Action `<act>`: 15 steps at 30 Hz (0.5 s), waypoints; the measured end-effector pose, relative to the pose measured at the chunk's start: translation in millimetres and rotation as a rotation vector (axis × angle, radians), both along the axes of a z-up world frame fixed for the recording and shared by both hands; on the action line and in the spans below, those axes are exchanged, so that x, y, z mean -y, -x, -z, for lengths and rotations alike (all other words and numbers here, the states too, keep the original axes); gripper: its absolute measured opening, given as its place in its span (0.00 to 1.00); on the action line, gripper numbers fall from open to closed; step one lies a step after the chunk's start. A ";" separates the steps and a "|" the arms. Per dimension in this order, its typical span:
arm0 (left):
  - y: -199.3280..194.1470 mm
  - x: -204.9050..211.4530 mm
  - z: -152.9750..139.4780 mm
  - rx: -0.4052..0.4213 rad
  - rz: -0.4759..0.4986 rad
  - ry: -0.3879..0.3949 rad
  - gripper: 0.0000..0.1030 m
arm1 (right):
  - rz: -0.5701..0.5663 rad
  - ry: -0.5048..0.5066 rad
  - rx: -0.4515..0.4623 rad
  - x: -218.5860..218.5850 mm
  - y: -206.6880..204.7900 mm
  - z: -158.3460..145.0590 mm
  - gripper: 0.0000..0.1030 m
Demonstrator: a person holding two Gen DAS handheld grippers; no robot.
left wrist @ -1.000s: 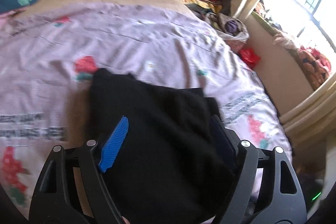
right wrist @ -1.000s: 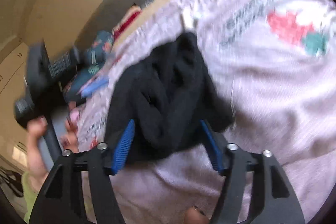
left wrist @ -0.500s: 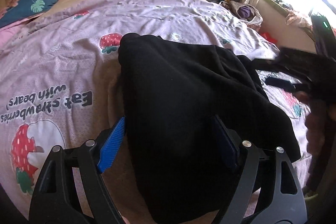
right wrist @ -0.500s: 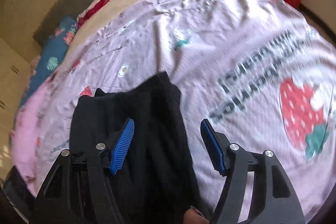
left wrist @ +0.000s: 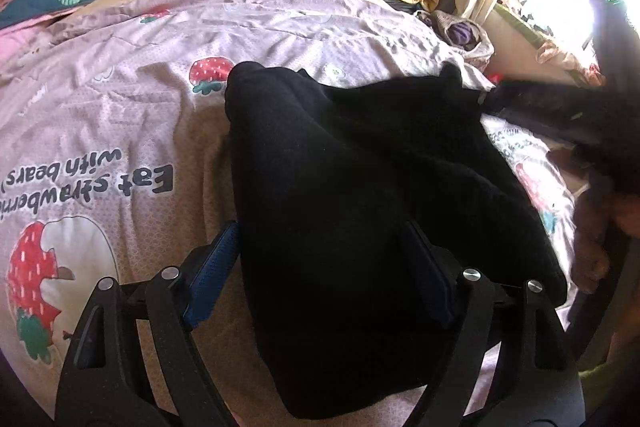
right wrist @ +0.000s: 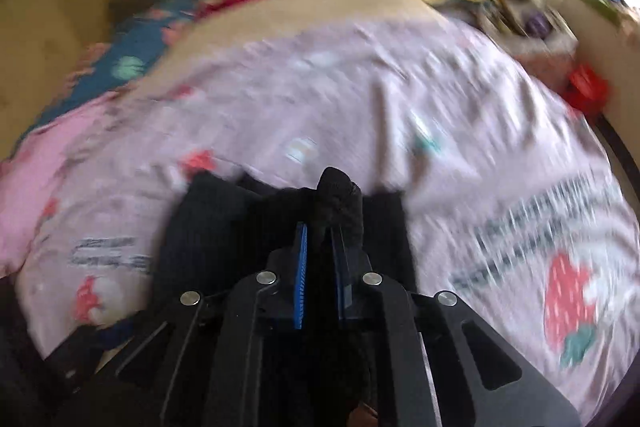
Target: Fold small clothes
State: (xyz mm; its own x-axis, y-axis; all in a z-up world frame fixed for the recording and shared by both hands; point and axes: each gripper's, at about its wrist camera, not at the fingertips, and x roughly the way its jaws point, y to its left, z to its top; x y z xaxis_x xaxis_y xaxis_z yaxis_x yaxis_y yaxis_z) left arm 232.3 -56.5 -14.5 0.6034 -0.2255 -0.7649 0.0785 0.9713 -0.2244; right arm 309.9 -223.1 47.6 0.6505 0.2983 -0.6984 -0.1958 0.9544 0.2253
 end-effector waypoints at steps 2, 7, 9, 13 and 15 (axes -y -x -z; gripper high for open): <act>0.2 0.7 -1.0 -0.001 -0.008 0.000 0.73 | -0.051 -0.036 0.059 4.4 -3.3 -10.2 0.09; 3.3 11.5 -2.5 0.008 0.007 -0.023 0.75 | -0.021 -0.095 -0.017 42.2 -34.4 25.7 0.08; 3.8 17.5 -1.5 0.011 0.020 -0.040 0.76 | 0.016 -0.141 -0.069 60.8 -38.2 48.8 0.05; 8.6 28.4 1.0 0.029 0.034 -0.079 0.76 | 0.055 -0.139 -0.097 73.1 -30.4 76.8 0.06; 9.6 30.1 1.2 0.030 0.035 -0.085 0.77 | 0.074 -0.078 -0.079 68.5 -22.2 75.9 0.06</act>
